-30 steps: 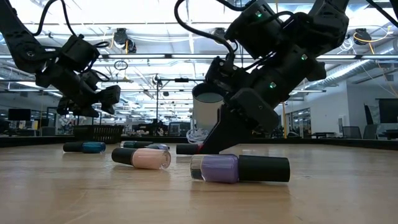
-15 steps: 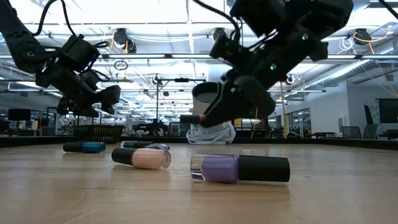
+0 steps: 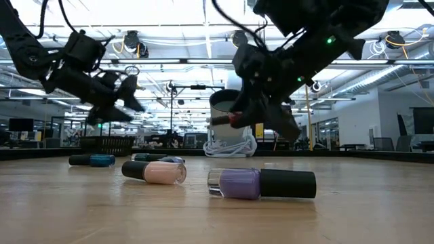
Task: Pick & Place Nail Polish
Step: Put the red nail polish bottle into the black bin
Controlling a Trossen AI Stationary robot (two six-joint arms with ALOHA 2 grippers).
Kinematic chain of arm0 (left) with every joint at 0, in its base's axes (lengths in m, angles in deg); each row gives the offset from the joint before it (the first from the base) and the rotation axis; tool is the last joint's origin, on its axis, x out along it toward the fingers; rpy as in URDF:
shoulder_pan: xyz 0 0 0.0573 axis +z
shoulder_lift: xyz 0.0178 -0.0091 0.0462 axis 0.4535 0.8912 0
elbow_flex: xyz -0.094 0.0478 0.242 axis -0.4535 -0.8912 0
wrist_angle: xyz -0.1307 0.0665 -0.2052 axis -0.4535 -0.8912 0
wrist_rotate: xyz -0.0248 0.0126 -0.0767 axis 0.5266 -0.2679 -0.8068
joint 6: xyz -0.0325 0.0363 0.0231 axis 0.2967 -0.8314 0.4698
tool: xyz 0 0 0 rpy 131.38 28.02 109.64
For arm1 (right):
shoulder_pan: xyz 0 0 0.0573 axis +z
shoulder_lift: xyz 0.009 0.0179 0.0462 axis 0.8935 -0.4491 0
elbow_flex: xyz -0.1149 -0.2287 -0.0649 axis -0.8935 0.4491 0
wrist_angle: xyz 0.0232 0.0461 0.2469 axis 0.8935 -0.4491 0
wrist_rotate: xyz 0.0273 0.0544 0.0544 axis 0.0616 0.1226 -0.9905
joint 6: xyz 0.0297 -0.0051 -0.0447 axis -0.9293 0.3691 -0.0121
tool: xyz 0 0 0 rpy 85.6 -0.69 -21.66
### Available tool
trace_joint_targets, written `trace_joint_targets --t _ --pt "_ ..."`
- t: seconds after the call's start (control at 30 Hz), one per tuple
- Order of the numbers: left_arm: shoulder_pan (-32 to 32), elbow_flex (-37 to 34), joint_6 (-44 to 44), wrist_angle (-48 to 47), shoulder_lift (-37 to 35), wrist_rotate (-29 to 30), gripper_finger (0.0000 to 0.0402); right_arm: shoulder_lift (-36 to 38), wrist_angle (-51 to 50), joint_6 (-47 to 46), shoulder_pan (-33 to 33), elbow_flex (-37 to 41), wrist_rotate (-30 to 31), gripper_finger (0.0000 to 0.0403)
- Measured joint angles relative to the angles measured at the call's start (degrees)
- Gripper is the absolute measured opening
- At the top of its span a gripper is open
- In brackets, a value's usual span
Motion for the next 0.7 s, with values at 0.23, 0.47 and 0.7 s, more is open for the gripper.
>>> trace_joint_targets --t 0.23,0.47,0.7 --pt "-2.0 1.1 5.3 4.4 0.0 -17.0 0.0241 0.0 0.3 1.4 0.5 0.0 12.5 0.0106" --pt "-9.8 6.3 1.6 0.7 2.5 -26.8 0.0241 0.0 5.3 1.2 0.4 0.0 10.7 0.0106" --pt "-16.9 15.0 -4.5 -4.2 9.8 -27.2 0.0241 0.0 11.5 5.5 -2.0 0.6 8.5 0.0106"
